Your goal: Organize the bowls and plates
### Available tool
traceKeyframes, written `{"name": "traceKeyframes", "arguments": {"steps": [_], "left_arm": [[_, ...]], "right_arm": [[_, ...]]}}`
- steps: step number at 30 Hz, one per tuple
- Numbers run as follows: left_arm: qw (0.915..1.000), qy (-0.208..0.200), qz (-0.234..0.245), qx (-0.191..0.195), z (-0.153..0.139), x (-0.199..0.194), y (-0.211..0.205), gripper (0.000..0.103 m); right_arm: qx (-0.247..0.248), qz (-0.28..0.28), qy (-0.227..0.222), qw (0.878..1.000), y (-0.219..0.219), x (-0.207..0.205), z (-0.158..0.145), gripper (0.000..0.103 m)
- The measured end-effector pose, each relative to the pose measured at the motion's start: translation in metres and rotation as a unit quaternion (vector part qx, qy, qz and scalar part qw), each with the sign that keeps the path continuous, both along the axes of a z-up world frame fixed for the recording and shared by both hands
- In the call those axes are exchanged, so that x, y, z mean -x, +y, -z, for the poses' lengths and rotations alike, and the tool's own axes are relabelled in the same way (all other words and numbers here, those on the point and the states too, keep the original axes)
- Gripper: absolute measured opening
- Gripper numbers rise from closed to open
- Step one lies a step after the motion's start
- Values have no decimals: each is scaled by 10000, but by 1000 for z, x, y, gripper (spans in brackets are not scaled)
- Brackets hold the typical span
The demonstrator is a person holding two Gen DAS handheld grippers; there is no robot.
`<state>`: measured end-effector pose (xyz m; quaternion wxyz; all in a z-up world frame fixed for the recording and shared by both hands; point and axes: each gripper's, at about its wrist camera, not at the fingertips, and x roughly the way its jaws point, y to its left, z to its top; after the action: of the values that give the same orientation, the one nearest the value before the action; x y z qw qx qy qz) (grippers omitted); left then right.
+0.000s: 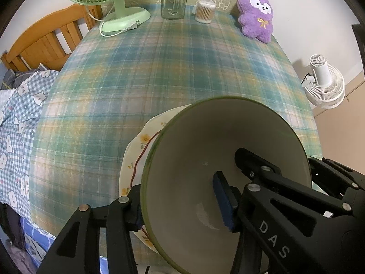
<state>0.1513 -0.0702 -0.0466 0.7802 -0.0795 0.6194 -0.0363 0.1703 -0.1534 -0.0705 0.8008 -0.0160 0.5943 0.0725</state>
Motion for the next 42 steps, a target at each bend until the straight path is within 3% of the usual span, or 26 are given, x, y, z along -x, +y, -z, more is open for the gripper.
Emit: {"name": "traceKeyframes", "arguments": {"steps": [8,18,30,38,42], "left_arm": [[9997,-135,-179,-119,-9,6,4,74],[9966,-781,21,-261,-42,12,20,80],[9834,-1718,559,-153,-90,20,57,80],[9687,-2351,784,-112,-114,37,94,92],[9642,-2560,679,-148,-116,47,113,95]], "right_arm": [[31,24,-209,9998,-7,5,-10,67],[124,366,-927,9949,3,24,-52,80],[276,1050,-1881,9761,41,58,-108,81],[233,1286,-2440,9609,73,86,-130,81],[151,1269,-2692,9546,85,103,-134,81]]}}
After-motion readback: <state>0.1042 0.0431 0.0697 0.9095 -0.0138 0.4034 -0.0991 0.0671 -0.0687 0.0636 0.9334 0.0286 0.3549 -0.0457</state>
